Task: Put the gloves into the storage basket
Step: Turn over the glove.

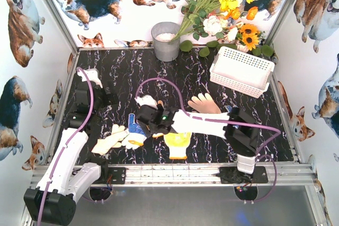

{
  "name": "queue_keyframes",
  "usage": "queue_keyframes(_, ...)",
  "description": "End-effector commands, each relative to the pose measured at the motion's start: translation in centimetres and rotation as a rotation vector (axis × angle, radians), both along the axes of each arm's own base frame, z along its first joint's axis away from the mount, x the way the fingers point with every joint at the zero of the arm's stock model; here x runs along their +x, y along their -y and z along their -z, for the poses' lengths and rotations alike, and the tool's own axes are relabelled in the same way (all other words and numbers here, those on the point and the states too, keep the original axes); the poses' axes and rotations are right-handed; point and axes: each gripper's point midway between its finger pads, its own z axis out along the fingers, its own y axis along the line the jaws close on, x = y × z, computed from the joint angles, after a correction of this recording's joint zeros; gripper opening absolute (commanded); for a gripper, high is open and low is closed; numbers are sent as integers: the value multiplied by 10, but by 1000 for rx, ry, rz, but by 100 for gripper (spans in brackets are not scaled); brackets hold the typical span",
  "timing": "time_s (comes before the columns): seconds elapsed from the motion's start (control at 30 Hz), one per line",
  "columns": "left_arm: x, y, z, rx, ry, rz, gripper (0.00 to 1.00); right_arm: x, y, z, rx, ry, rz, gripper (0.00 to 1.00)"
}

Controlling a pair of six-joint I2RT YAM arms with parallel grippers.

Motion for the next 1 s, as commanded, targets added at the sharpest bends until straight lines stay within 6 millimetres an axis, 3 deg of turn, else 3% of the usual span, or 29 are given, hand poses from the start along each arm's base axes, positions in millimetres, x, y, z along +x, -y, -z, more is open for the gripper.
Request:
queue_keyframes(0.0,-1,-8,1,8,-1,-27,97,8,-9,-7,-96,90,-34,73)
queue_keyframes(0.27,0,-7,2,-8,0,-18,98,11,-6,7,-319,160,-56,73)
queue_keyframes(0.57,3,-6,4,-28,-7,-10,98,21,5,12,-440,223,-18,71)
queue_keyframes(0.8,3,-9,7,-31,-16,-21,98,36,-8,15,-487,277,-70,70)
queue_keyframes(0.87,4,-10,8,-31,-22,-24,99,41,-10,18,-511,277,-81,65)
queue_keyframes(0.97,4,-12,7,-27,-21,-28,98,50,-8,14,-542,288,-96,36)
